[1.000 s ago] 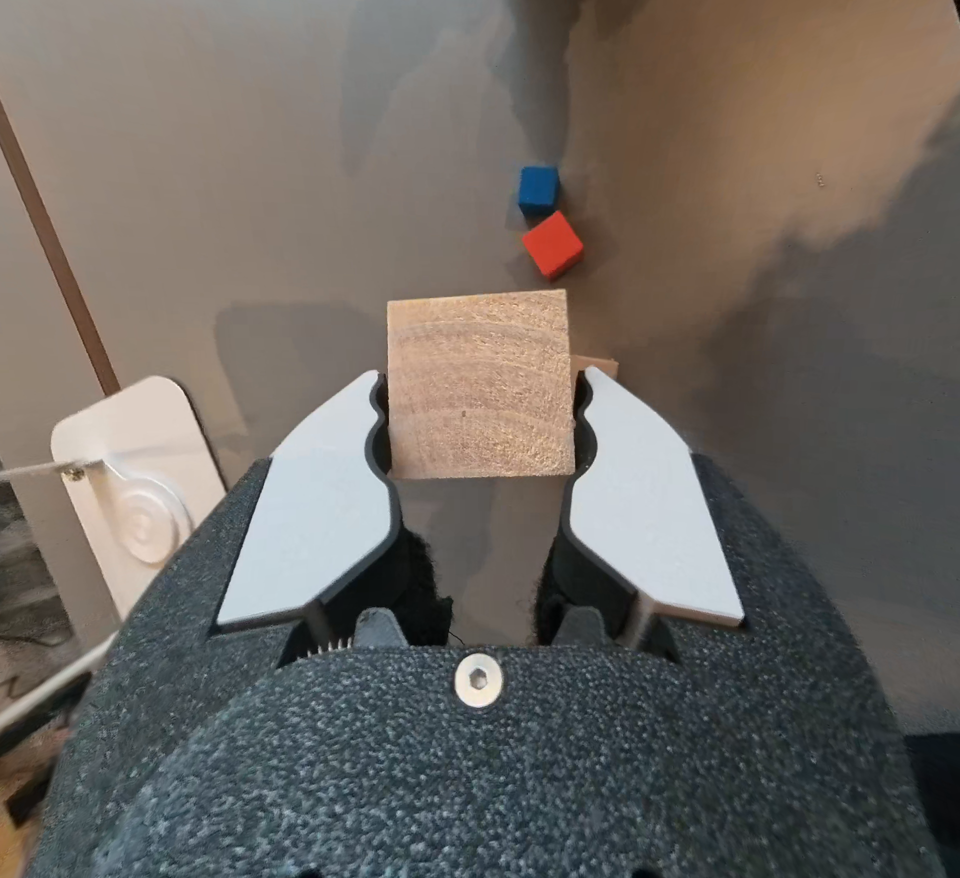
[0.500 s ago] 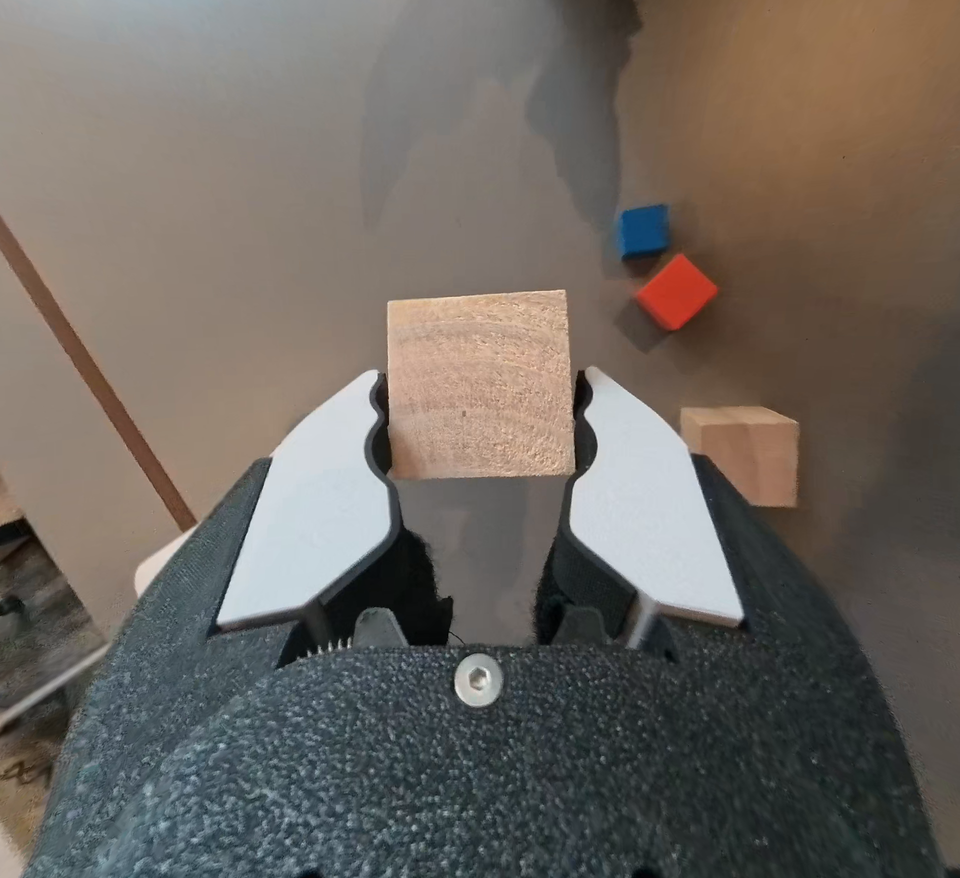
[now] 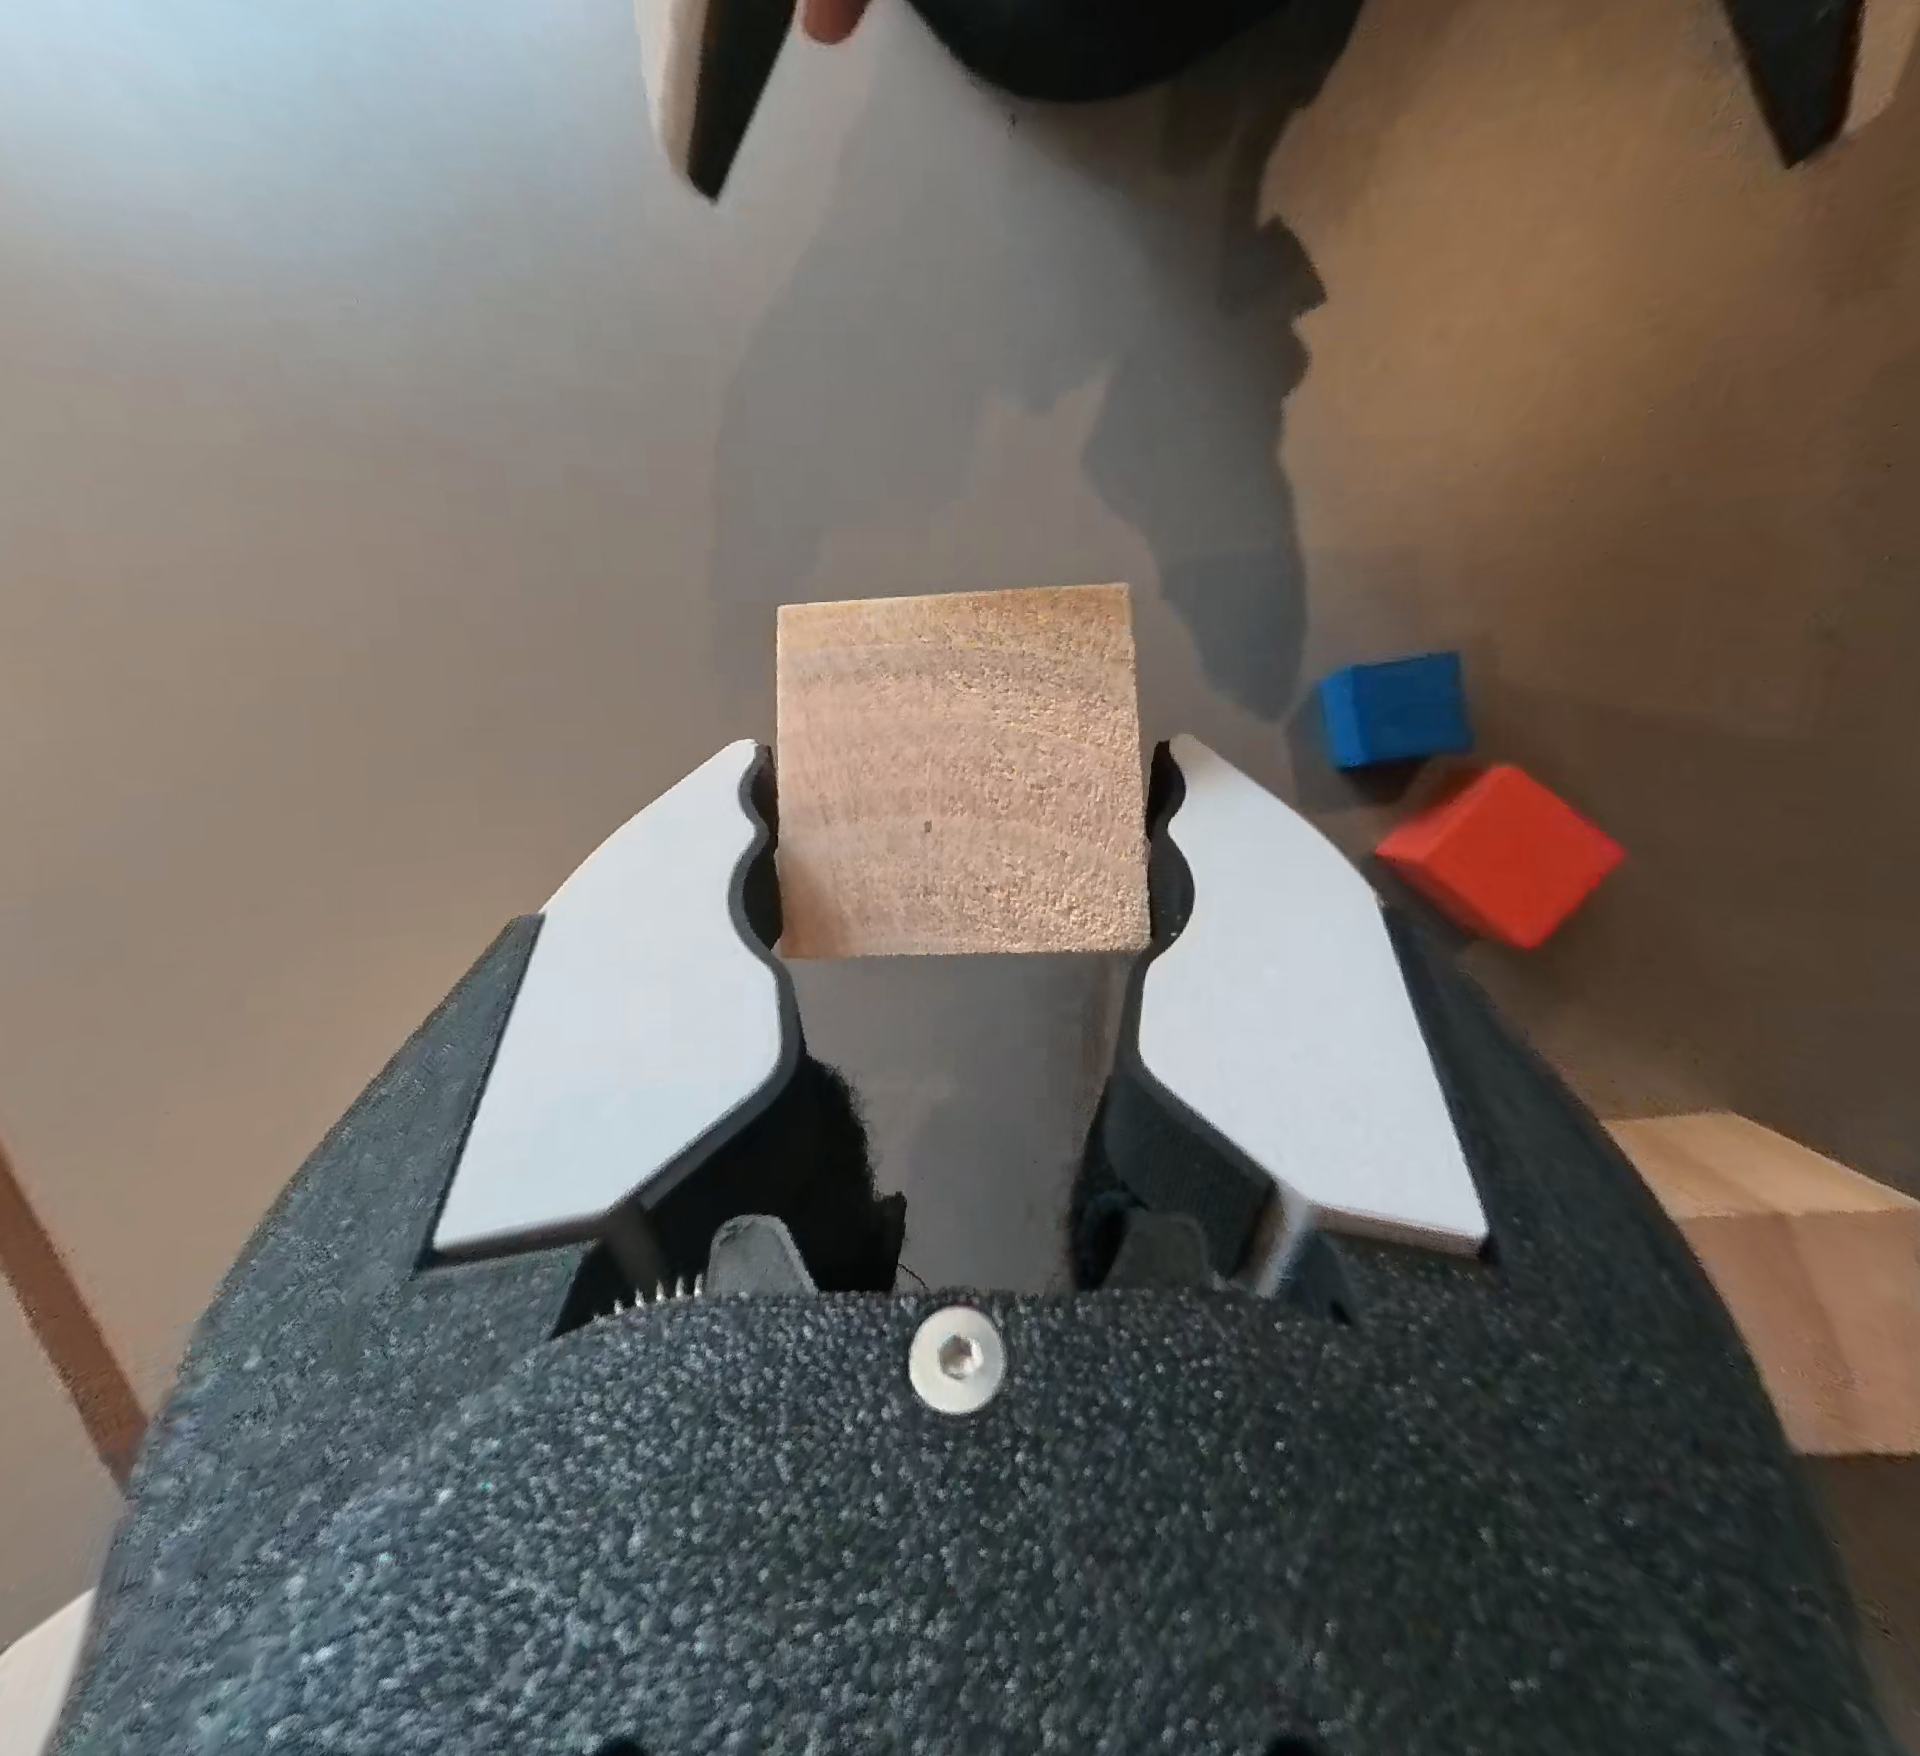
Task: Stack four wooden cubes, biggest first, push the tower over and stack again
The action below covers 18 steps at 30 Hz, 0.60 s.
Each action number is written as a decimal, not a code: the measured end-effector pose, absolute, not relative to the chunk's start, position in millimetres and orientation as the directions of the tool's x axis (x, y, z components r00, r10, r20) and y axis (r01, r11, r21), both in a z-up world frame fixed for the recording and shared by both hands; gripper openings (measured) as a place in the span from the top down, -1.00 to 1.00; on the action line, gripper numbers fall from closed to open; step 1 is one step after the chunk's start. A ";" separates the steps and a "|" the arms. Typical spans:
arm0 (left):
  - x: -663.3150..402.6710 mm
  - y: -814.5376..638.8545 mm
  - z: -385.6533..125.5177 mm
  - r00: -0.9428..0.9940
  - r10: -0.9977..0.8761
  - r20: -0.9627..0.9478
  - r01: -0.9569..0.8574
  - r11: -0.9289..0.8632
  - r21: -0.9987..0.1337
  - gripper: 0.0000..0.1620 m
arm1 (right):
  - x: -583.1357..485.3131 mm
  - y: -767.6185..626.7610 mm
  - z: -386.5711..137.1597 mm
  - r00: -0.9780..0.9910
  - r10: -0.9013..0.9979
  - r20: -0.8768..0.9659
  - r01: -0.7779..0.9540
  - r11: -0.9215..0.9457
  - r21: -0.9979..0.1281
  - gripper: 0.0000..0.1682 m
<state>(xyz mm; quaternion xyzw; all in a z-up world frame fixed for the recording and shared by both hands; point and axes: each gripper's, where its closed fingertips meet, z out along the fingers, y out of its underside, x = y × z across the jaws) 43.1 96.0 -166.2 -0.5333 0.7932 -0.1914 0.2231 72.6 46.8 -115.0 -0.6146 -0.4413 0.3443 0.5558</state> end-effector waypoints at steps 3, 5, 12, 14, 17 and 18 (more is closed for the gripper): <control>41.1 96.9 -174.4 -0.337 -0.930 -0.145 -0.758 0.359 -0.545 0.16 | 73.6 47.2 -113.8 0.375 0.925 0.058 0.147 0.003 -0.989 -0.41; 39.8 97.6 -176.8 -0.337 -0.931 -0.143 -0.754 0.357 -0.551 0.16 | 74.4 47.4 -112.7 0.375 0.926 0.052 0.137 0.000 -0.991 -0.41; 39.7 95.3 -181.2 -0.321 -0.938 -0.131 -0.727 0.332 -0.601 0.16 | 74.9 48.0 -112.2 0.374 0.927 0.040 0.128 -0.008 -0.992 -0.40; 37.9 95.6 -186.8 -0.315 -0.941 -0.125 -0.732 0.324 -0.600 0.16 | 74.7 47.8 -112.2 0.371 0.928 0.040 0.128 -0.009 -0.992 -0.39; 35.3 95.1 -192.7 -0.304 -0.946 -0.114 -0.731 0.309 -0.608 0.16 | 74.8 47.7 -112.1 0.370 0.928 0.038 0.127 -0.009 -0.992 -0.38; 33.6 95.1 -195.1 -0.303 -0.946 -0.112 -0.736 0.307 -0.604 0.16 | 74.9 47.7 -111.9 0.370 0.928 0.038 0.125 -0.010 -0.992 -0.38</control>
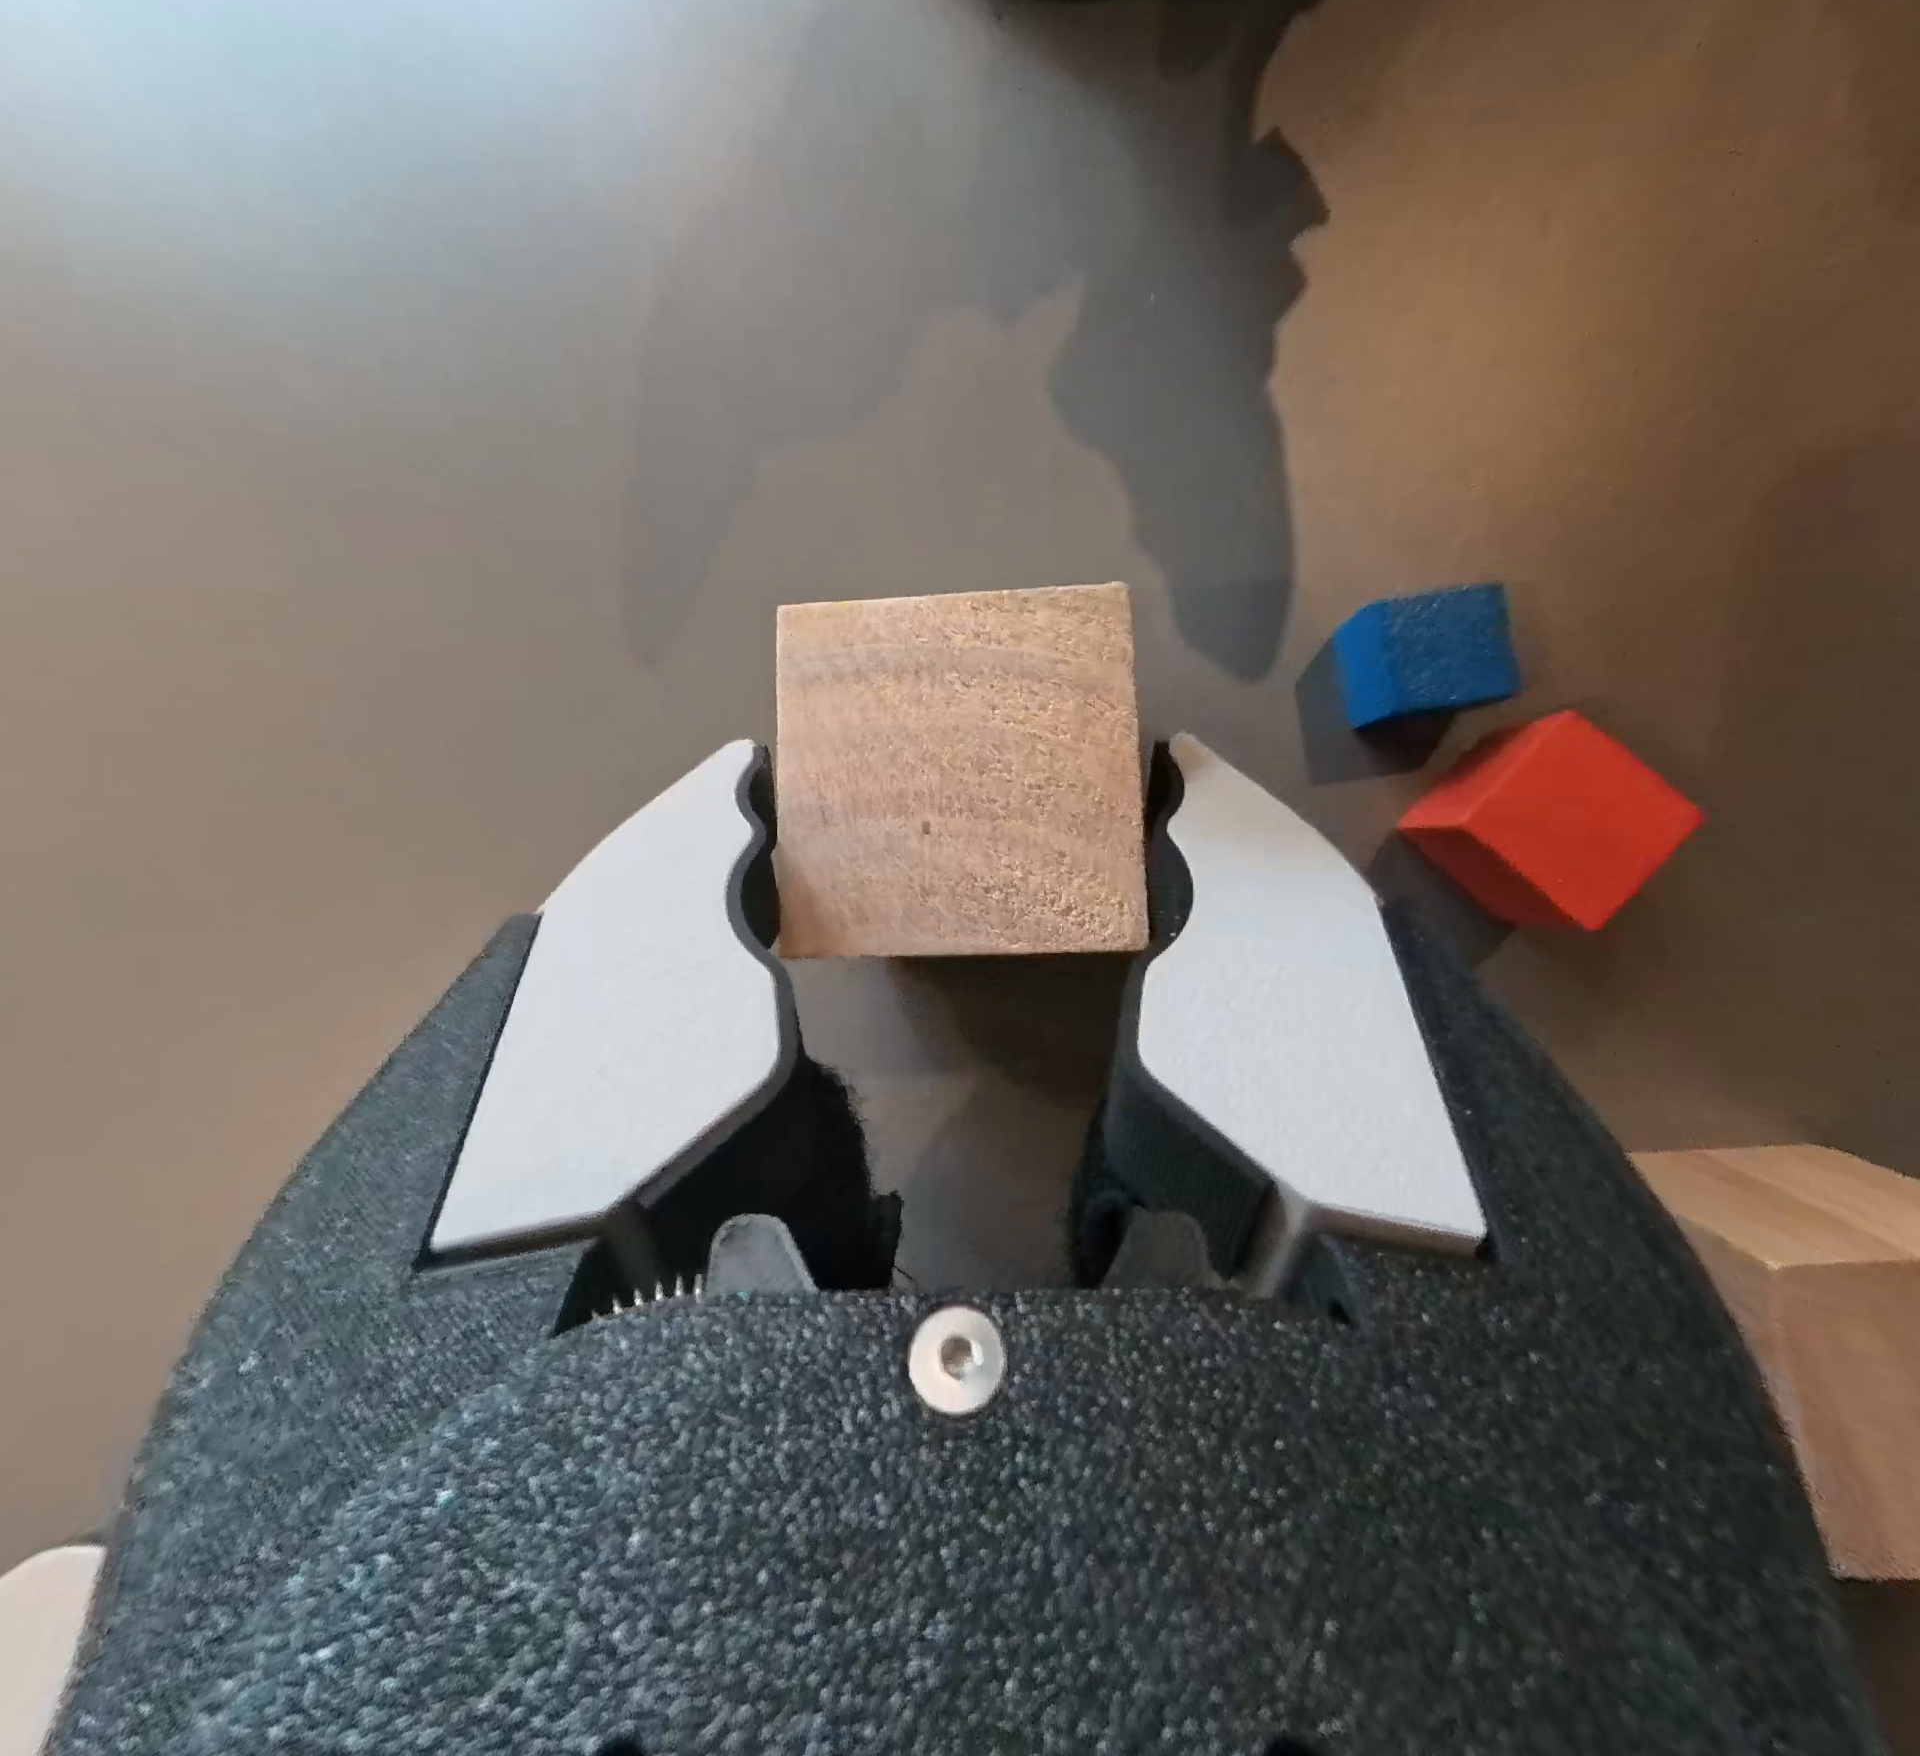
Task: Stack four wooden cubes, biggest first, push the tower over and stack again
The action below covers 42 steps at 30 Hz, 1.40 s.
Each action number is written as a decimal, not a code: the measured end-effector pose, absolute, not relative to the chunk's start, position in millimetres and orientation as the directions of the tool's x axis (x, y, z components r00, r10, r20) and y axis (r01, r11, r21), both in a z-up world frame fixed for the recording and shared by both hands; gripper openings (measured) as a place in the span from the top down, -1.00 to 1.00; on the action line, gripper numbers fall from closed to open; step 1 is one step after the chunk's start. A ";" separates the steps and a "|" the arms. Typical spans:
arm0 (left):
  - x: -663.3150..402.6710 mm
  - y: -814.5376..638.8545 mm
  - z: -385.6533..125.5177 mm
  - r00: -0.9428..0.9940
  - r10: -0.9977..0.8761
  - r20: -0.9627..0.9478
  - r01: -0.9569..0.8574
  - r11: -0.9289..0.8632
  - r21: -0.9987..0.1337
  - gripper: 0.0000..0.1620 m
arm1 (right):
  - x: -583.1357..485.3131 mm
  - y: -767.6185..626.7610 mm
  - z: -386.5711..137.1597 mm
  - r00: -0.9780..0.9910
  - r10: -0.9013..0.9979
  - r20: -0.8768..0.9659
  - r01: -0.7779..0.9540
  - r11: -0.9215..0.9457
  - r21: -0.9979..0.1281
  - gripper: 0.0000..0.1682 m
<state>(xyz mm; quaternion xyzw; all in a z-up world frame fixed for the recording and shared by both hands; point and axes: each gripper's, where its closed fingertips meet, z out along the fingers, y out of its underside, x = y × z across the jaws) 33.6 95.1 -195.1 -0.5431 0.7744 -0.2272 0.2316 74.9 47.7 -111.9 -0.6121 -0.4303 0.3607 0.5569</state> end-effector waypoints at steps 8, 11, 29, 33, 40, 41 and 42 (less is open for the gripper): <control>16.2 95.7 -179.1 -0.219 -0.972 -0.090 -0.784 0.230 -0.577 -0.29 | 75.7 47.7 -110.4 0.368 0.929 0.032 0.113 -0.011 -0.994 -0.36; -8.0 82.8 -162.1 -0.211 -0.974 -0.079 -0.826 0.221 -0.519 -0.42 | 76.0 47.6 -109.6 0.368 0.929 0.032 0.108 -0.009 -0.994 -0.36; -95.0 -19.9 -163.5 -0.146 -0.989 -0.016 -0.952 0.145 -0.269 -0.10 | 75.3 44.7 -108.8 0.355 0.934 0.048 0.110 0.009 -0.994 -0.36; -99.1 -20.1 -176.9 -0.138 -0.990 -0.014 -0.968 0.138 -0.211 0.02 | 76.3 45.2 -107.7 0.357 0.933 0.040 0.099 0.005 -0.995 -0.36; -98.1 -1.9 -193.4 -0.130 -0.990 -0.045 -0.970 0.137 -0.200 0.09 | 76.7 44.8 -107.1 0.355 0.934 0.039 0.093 0.006 -0.996 -0.35; -97.0 -1.5 -194.9 -0.133 -0.990 -0.042 -0.970 0.139 -0.201 0.11 | 76.8 44.9 -107.0 0.355 0.934 0.037 0.092 0.005 -0.996 -0.35; -96.3 -1.0 -196.6 -0.135 -0.990 -0.040 -0.970 0.141 -0.199 0.11 | 76.9 45.0 -106.9 0.355 0.934 0.036 0.091 0.004 -0.996 -0.35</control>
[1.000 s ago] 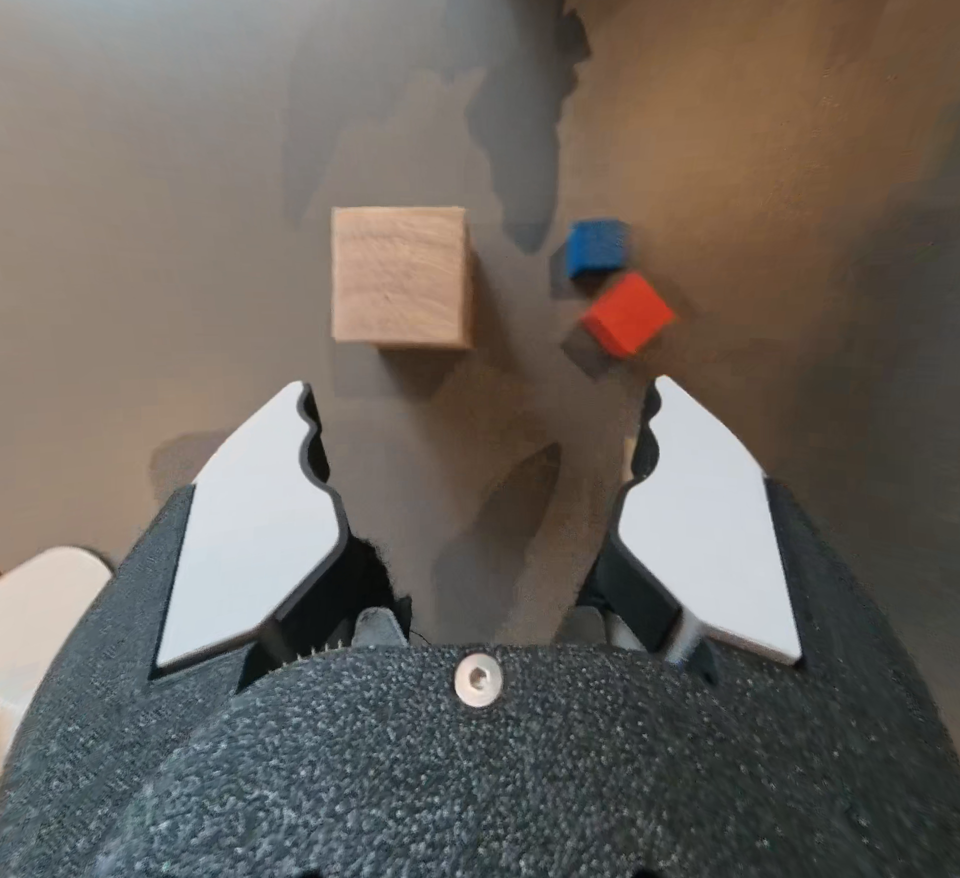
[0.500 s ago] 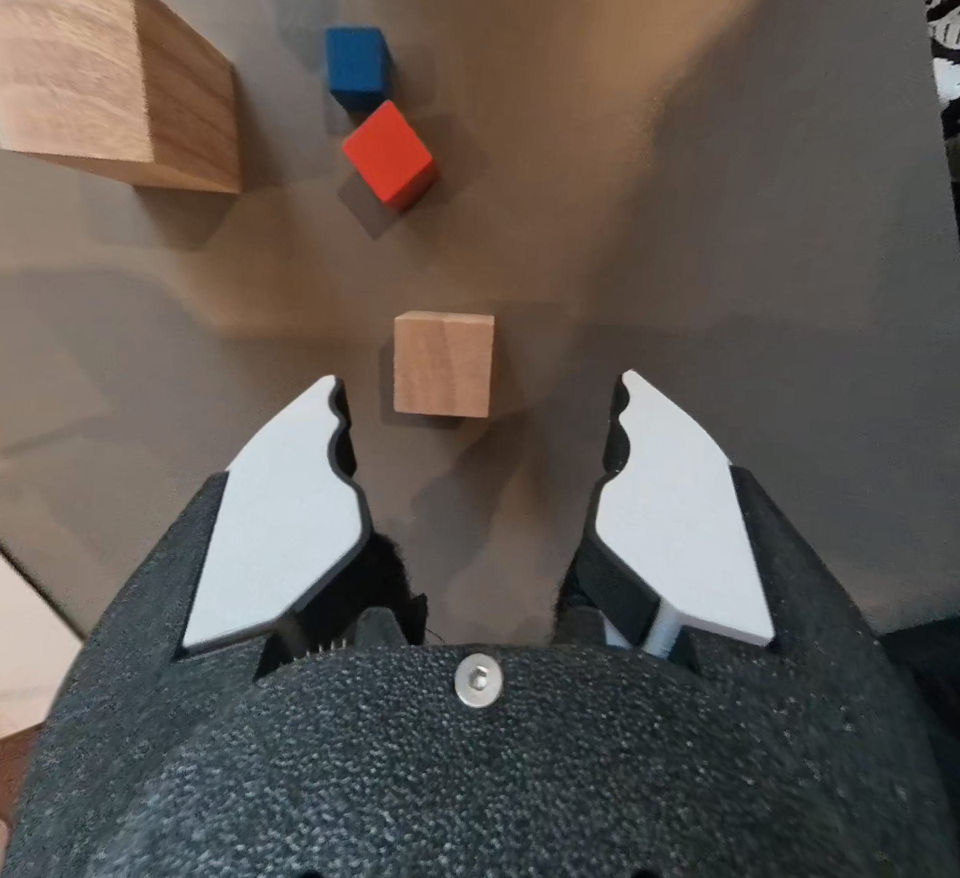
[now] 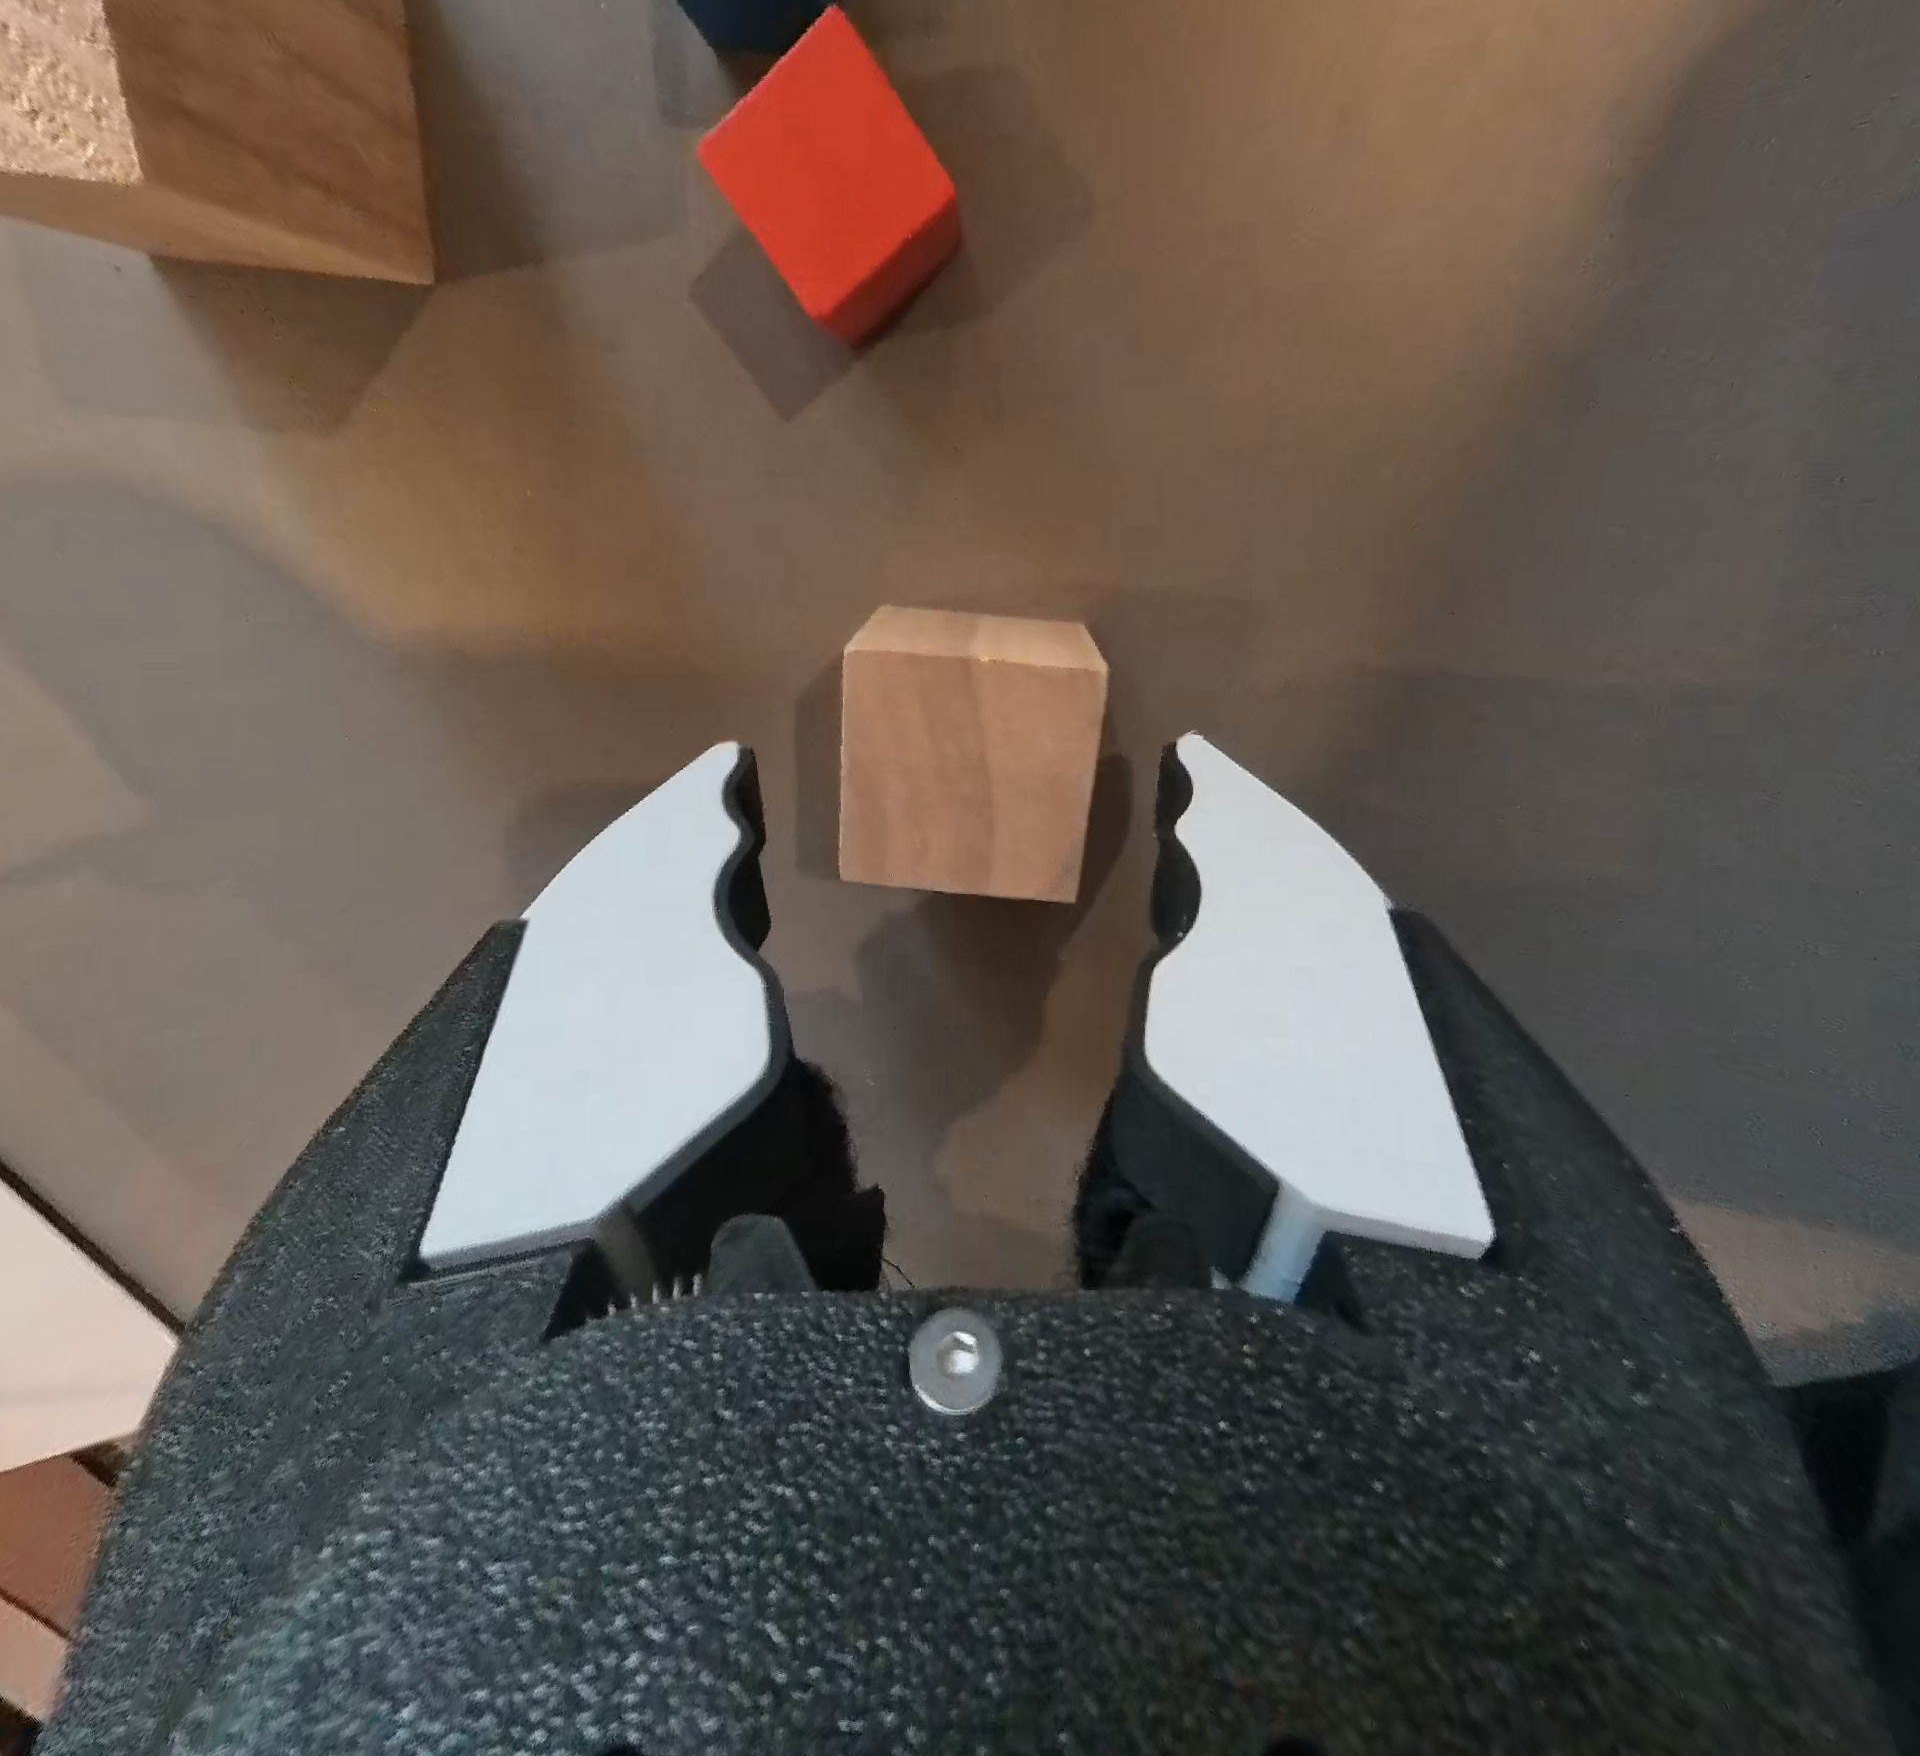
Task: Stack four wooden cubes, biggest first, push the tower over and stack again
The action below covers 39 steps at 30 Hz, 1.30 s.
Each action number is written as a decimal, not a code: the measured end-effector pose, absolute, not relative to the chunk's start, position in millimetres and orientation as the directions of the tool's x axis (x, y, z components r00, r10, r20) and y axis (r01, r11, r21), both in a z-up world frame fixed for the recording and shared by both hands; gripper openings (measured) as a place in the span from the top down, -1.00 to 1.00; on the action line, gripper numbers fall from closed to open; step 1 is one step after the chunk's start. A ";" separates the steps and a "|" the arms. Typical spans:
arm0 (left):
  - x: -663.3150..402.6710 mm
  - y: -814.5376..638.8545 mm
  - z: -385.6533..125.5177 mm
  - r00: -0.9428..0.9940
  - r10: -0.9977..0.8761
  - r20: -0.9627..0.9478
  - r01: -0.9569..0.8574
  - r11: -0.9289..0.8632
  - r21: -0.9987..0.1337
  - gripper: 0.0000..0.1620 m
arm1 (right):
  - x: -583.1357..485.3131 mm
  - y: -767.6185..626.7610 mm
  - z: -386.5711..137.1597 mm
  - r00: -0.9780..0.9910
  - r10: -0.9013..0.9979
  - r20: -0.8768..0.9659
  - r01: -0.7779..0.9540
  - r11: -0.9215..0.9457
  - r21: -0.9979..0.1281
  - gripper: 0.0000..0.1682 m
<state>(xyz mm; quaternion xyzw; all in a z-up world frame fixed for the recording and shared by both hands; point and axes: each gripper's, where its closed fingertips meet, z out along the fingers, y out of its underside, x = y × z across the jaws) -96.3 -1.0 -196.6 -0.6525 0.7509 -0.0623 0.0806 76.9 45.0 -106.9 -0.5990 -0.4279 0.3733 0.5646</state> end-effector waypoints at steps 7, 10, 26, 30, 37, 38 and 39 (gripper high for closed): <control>-90.7 -3.2 -194.9 -0.187 -0.982 0.001 -0.951 0.181 -0.251 0.46 | 76.5 44.9 -107.4 0.353 0.935 0.037 0.095 0.003 -0.996 -0.35; -83.4 7.5 -174.0 -0.187 -0.982 -0.019 -0.938 0.184 -0.295 0.46 | 76.0 44.6 -108.2 0.350 0.936 0.038 0.100 0.003 -0.995 -0.34; 16.0 88.1 -136.5 -0.274 -0.960 -0.059 -0.941 0.280 -0.188 0.46 | 79.2 47.0 -104.9 0.361 0.932 0.014 0.069 -0.011 -0.998 -0.35; 18.5 96.6 -145.6 -0.261 -0.963 -0.062 -0.949 0.268 -0.165 0.46 | 79.7 47.0 -104.0 0.362 0.932 0.011 0.063 -0.012 -0.998 -0.35; 19.3 97.3 -150.0 -0.250 -0.967 -0.052 -0.955 0.255 -0.150 0.46 | 78.1 45.7 -105.5 0.354 0.935 0.021 0.078 -0.007 -0.997 -0.36; 19.2 97.7 -150.0 -0.245 -0.968 -0.051 -0.956 0.250 -0.152 0.46 | 78.1 45.7 -105.2 0.354 0.935 0.021 0.077 -0.007 -0.997 -0.36; 19.3 98.8 -150.1 -0.242 -0.969 -0.055 -0.956 0.248 -0.154 0.46 | 78.2 45.6 -105.1 0.355 0.935 0.021 0.076 -0.006 -0.997 -0.35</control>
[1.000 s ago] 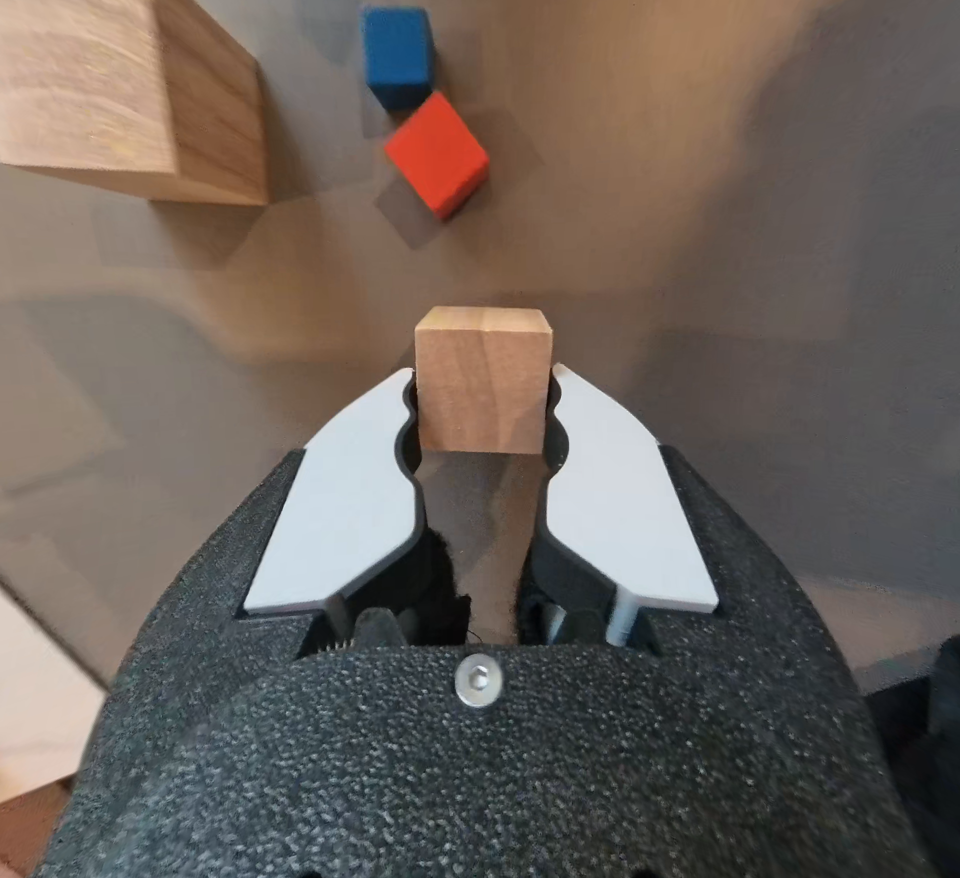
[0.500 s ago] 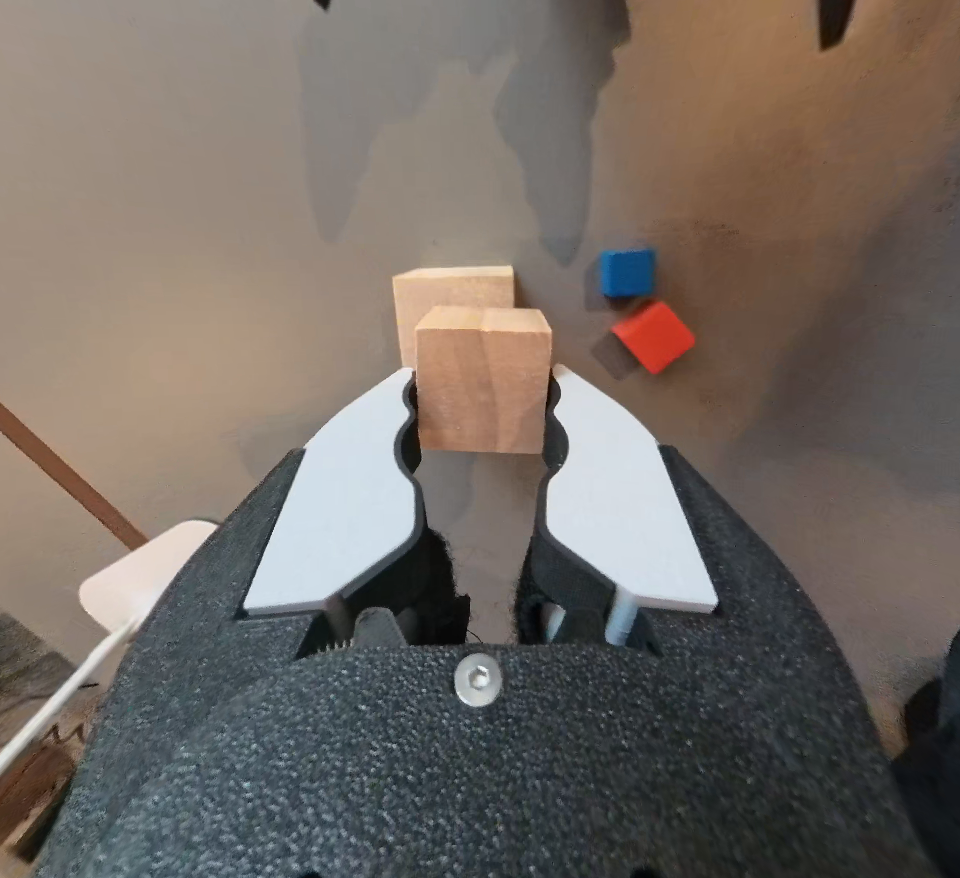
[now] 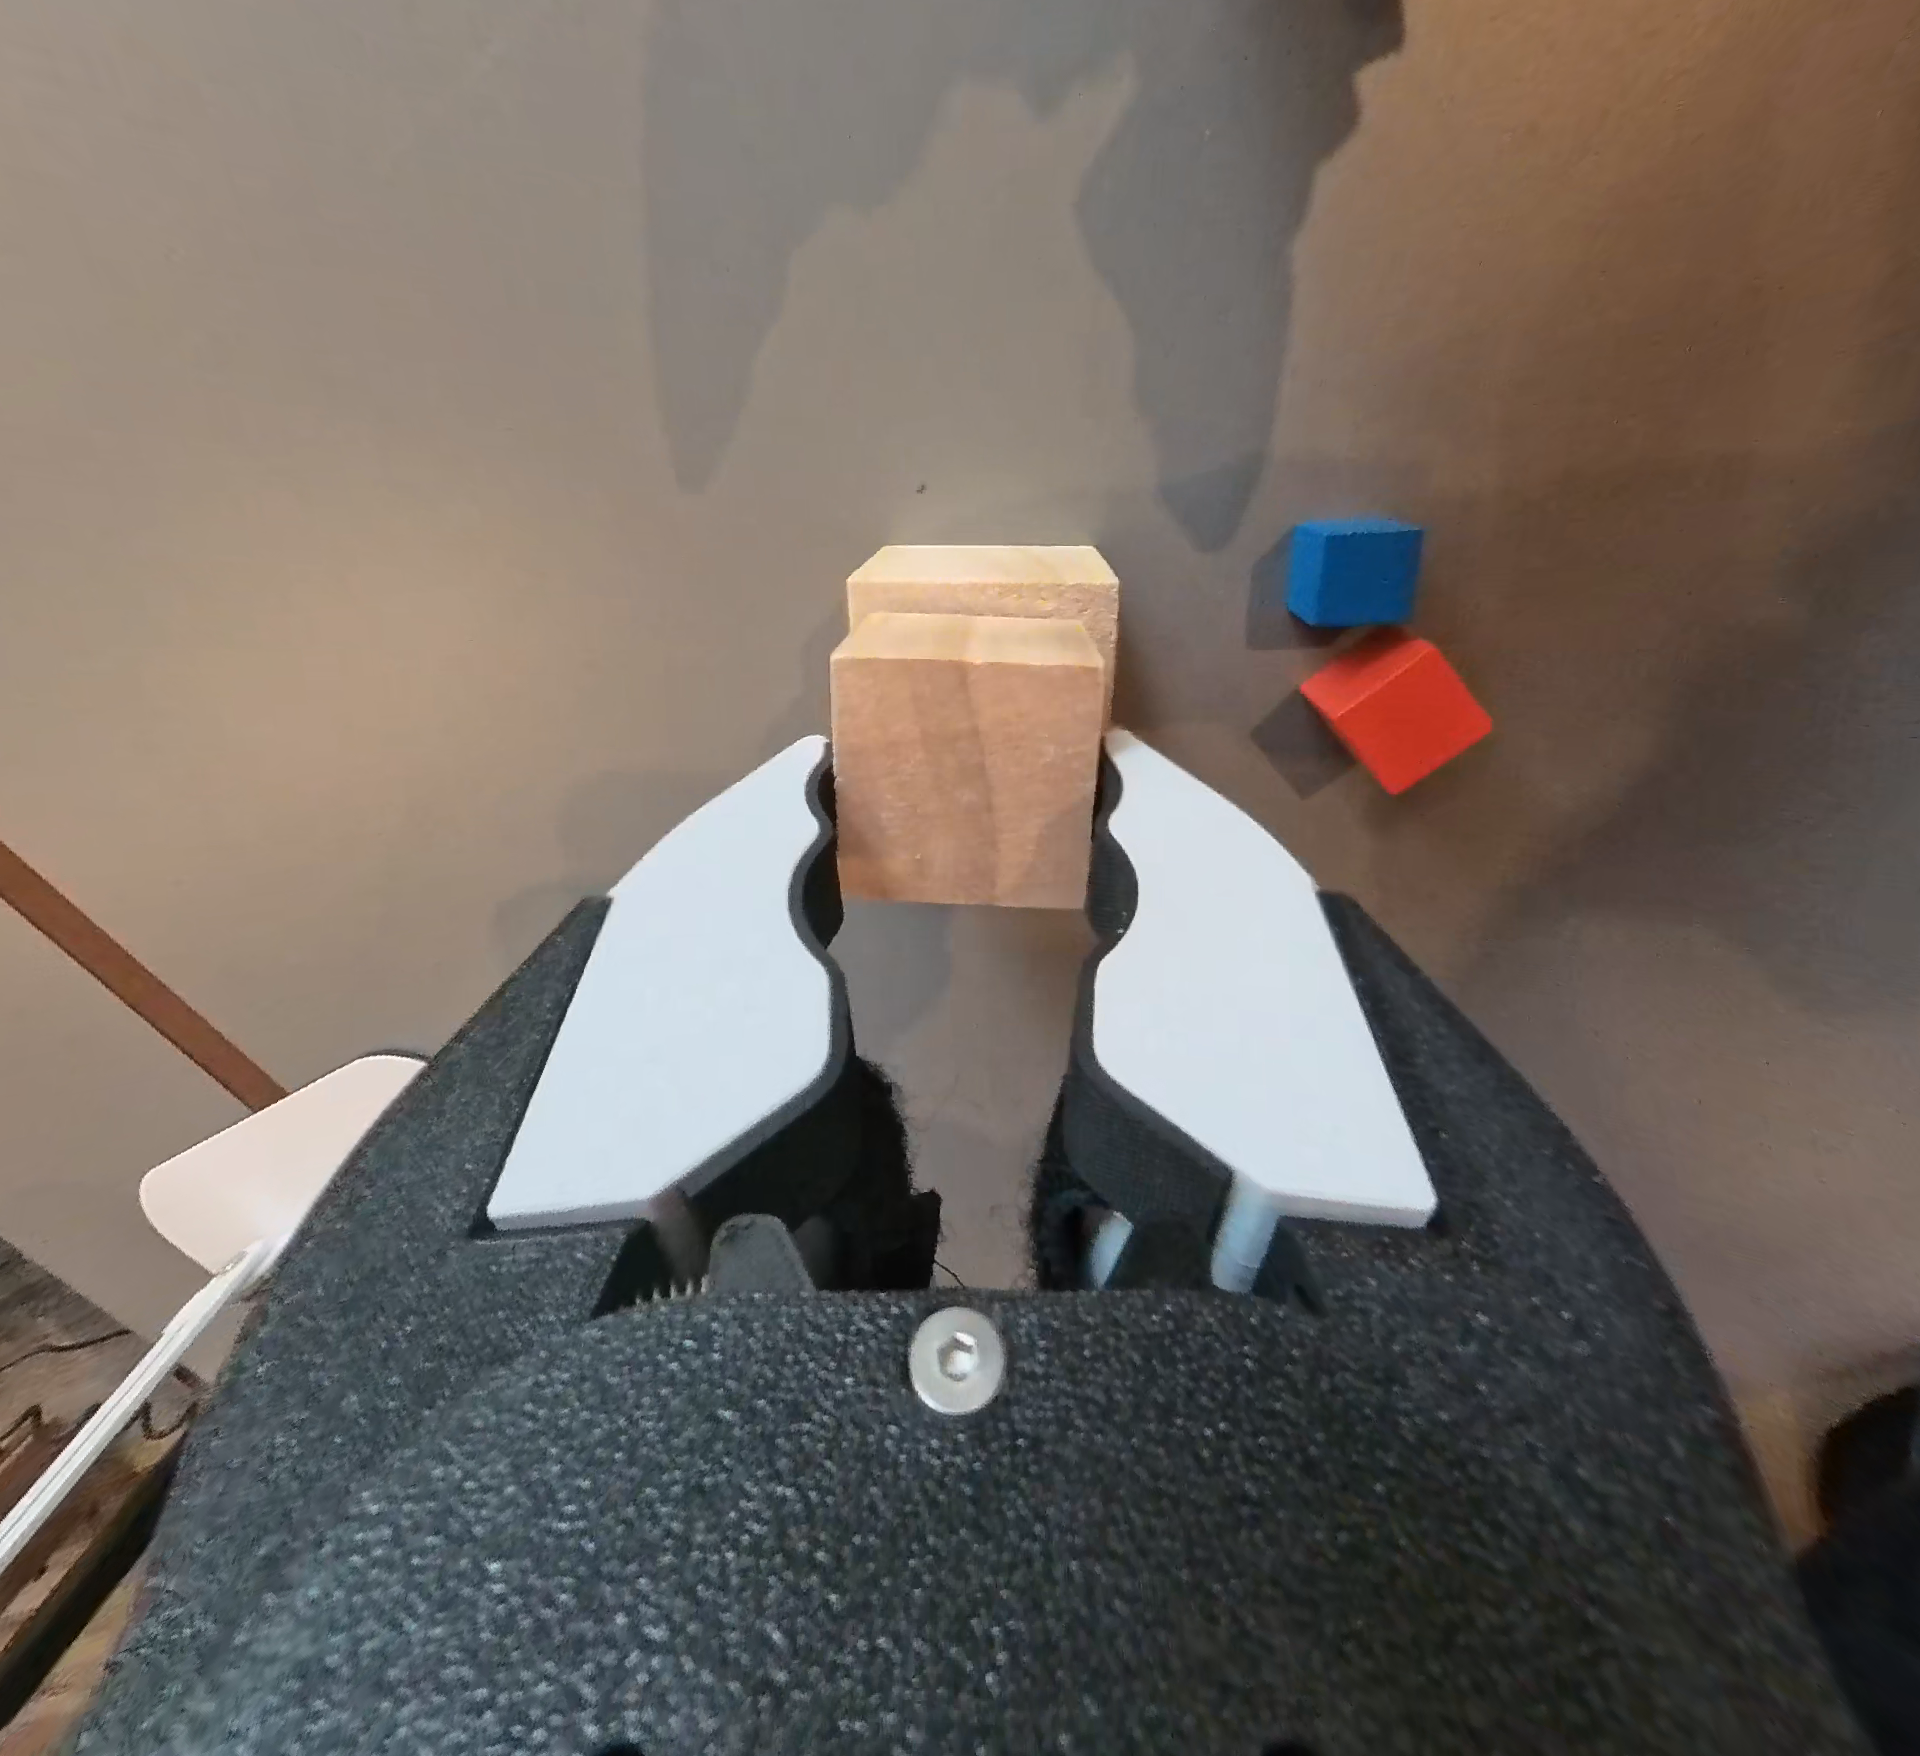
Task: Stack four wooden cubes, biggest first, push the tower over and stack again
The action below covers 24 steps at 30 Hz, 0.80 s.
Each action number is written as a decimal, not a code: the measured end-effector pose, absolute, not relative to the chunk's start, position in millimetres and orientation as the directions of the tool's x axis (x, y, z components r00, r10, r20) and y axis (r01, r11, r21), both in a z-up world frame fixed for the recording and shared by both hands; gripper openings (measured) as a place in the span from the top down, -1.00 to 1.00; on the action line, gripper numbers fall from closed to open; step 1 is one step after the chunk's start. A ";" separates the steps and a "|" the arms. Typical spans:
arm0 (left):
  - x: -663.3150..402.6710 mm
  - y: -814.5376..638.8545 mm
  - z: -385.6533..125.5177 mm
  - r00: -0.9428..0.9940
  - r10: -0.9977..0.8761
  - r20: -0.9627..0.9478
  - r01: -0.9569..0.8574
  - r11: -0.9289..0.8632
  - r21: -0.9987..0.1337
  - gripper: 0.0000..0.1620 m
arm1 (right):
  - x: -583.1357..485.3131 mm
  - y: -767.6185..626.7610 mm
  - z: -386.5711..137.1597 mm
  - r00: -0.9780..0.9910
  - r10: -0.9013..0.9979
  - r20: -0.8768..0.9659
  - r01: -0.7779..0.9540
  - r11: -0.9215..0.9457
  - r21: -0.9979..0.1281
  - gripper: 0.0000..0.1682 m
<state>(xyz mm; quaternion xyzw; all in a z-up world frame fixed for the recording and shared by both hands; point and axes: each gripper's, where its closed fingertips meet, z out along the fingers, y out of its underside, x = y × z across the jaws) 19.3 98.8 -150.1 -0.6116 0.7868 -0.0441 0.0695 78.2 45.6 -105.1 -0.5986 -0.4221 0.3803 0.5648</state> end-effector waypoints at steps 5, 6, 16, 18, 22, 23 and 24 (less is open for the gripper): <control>19.1 101.1 -152.5 -0.240 -0.968 -0.069 -0.958 0.248 -0.146 0.45 | 78.4 45.5 -104.7 0.355 0.935 0.021 0.073 -0.005 -0.997 -0.36; 19.4 100.9 -152.6 -0.238 -0.969 -0.067 -0.958 0.246 -0.151 0.45 | 78.5 45.5 -104.8 0.355 0.935 0.021 0.073 -0.006 -0.997 -0.36; 18.1 96.3 -154.4 -0.206 -0.978 -0.021 -0.960 0.206 -0.191 0.29 | 79.0 45.9 -104.3 0.356 0.934 0.014 0.066 -0.010 -0.998 -0.35; 16.0 97.4 -154.8 -0.198 -0.980 -0.027 -0.964 0.199 -0.174 0.21 | 79.0 46.0 -104.2 0.356 0.935 0.013 0.065 -0.011 -0.998 -0.35; 14.7 98.5 -148.1 -0.178 -0.983 -0.049 -0.964 0.184 -0.194 0.05 | 79.5 46.0 -103.6 0.356 0.934 0.011 0.060 -0.011 -0.998 -0.35; 15.6 98.2 -143.6 -0.169 -0.984 -0.062 -0.958 0.179 -0.223 -0.01 | 79.7 46.1 -103.3 0.356 0.934 0.010 0.058 -0.011 -0.998 -0.35; 16.7 97.3 -138.0 -0.161 -0.984 -0.082 -0.949 0.177 -0.260 -0.08 | 80.1 46.2 -103.0 0.357 0.934 0.008 0.055 -0.012 -0.998 -0.35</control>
